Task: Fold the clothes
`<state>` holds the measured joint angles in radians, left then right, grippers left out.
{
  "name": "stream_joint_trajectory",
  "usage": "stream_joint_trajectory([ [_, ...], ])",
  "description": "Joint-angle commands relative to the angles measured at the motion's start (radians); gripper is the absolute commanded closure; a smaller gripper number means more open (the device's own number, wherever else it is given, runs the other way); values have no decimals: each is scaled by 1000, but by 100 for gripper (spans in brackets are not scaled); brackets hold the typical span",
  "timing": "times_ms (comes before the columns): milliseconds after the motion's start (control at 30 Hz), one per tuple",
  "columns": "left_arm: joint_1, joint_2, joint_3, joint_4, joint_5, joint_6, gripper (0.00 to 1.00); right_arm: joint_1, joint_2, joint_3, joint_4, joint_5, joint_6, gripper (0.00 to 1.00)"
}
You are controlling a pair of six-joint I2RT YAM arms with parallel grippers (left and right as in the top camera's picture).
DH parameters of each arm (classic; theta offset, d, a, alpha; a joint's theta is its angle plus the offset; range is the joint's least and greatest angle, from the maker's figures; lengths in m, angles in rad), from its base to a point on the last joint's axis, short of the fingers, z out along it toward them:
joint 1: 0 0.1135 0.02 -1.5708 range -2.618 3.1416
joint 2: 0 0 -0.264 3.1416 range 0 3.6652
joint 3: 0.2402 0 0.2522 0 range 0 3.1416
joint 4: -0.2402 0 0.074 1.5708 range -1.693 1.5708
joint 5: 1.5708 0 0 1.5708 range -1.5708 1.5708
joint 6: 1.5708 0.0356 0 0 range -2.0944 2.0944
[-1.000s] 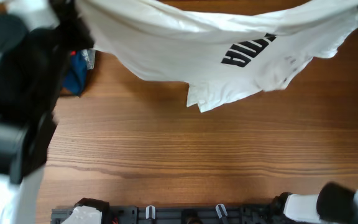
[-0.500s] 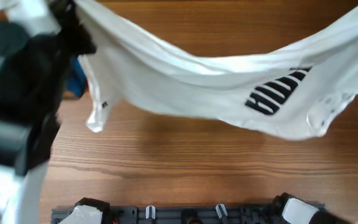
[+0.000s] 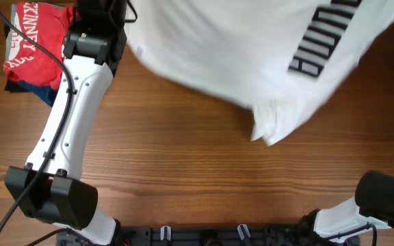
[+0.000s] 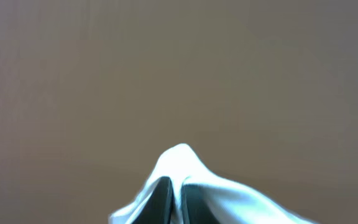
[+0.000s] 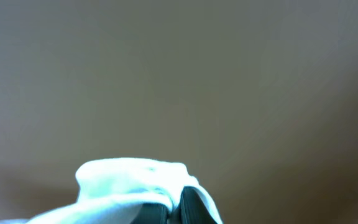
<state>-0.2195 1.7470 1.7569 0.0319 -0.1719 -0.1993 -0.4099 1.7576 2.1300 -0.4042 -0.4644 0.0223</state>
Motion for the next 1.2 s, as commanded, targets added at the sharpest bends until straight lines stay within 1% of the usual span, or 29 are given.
stream_joint_trajectory([
  [0,8,-60,90,86,59,5,96,-3,-41,97,73,-20,60,96],
  [67,8,-61,159,67,60,5,96,-3,-40,140,80,-21,60,96],
  [167,8,-61,203,10,86,14,96,-3,-40,161,81,-20,55,96],
  [267,9,-60,205,-125,96,14,96,-2,-31,161,6,-20,20,96],
  [333,15,-47,205,-323,96,20,96,-2,-12,160,-92,-37,-18,96],
  [367,20,-27,205,-488,96,20,96,-2,19,159,-195,-77,-63,96],
  [500,35,75,204,-793,97,19,96,12,116,159,-404,-124,-174,96],
  [567,39,141,204,-895,101,19,96,29,180,159,-502,-124,-229,96],
  [700,39,246,204,-1011,138,19,96,52,291,159,-635,-121,-271,96],
  [833,39,296,204,-1054,157,8,96,57,360,159,-700,-119,-273,95],
  [933,40,294,204,-1091,158,-24,96,57,367,159,-750,-84,-248,96],
  [1033,45,290,204,-1175,193,-75,96,57,361,159,-836,-49,-248,96],
  [1100,46,290,204,-1241,226,-79,96,57,360,159,-897,-43,-248,96],
  [1167,45,287,204,-1310,228,-83,96,57,356,159,-954,-45,-247,96],
])
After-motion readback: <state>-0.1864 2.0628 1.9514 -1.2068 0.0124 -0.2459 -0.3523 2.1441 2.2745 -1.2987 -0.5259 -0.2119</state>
